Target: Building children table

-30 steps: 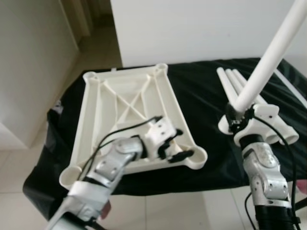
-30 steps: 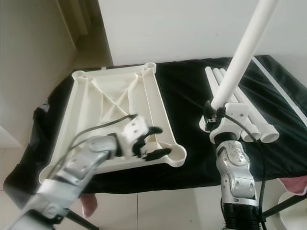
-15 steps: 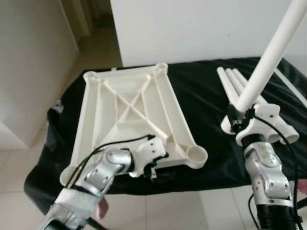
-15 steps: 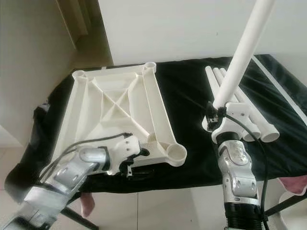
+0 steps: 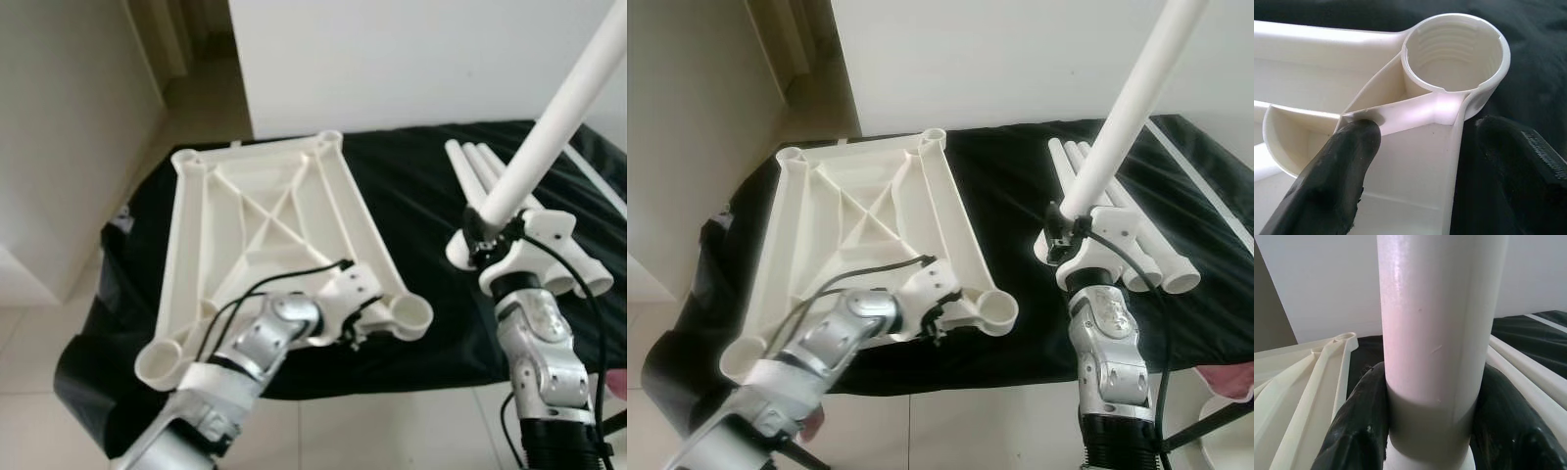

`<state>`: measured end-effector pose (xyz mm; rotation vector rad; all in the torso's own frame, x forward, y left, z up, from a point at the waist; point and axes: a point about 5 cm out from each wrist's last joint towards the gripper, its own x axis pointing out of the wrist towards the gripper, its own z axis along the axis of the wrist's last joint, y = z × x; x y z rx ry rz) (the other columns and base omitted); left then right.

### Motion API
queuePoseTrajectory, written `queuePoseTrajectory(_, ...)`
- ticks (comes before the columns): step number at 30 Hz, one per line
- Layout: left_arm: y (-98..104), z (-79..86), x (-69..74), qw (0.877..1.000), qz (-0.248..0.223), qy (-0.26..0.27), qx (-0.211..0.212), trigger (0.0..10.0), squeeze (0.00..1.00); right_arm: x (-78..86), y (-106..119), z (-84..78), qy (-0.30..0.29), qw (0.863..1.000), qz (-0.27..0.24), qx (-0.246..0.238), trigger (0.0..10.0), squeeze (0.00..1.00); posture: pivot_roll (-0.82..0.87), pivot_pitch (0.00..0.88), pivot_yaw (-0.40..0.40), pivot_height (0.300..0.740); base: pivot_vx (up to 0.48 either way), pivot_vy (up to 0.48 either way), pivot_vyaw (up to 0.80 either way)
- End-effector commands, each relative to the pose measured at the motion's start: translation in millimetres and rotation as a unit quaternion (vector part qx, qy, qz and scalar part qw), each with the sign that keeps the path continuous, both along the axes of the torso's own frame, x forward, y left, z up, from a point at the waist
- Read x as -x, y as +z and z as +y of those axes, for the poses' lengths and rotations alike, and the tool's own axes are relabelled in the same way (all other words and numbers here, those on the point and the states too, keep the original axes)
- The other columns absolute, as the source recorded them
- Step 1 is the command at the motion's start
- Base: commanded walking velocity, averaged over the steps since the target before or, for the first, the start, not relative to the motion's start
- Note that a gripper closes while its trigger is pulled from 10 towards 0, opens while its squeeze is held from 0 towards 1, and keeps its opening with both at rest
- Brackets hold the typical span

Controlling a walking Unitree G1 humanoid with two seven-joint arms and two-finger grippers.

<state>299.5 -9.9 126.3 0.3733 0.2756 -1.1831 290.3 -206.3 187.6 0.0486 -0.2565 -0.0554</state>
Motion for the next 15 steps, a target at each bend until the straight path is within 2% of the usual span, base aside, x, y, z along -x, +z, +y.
queuePoseTrajectory(1,2,-10.3,-3.4,1.0,-0.015,0.013,-0.009,10.0,0.0,1.3,3,-2.4,-0.004,1.0,-0.012,0.002,10.0,0.0,-0.04,0.0,0.047,0.74,0.0,0.0,0.0)
queuePoseTrajectory(5,4,-21.2,-3.7,1.0,-0.013,0.019,-0.005,10.0,0.0,1.3,4,-2.7,-0.004,1.0,-0.014,0.003,10.0,0.0,-0.04,0.0,0.05,0.74,0.0,0.0,0.0)
queuePoseTrajectory(7,7,-35.9,-2.1,1.0,-0.012,0.028,0.005,10.0,0.0,2.6,3,-1.6,0.006,1.0,-0.015,-0.001,10.0,0.0,-0.04,0.0,0.055,0.74,0.0,0.0,0.0)
queuePoseTrajectory(10,10,-45.5,-1.1,0.999,-0.019,0.033,0.009,10.0,0.0,3.7,2,-0.7,0.014,1.0,-0.016,-0.005,10.0,0.0,-0.04,0.0,0.056,0.74,0.0,0.0,0.0)
queuePoseTrajectory(15,20,-52.3,1.8,0.999,-0.037,0.012,0.019,10.0,0.0,6.1,1,2.1,0.028,0.999,-0.021,-0.013,10.0,0.0,-0.04,0.0,0.059,0.74,0.0,0.0,0.0)
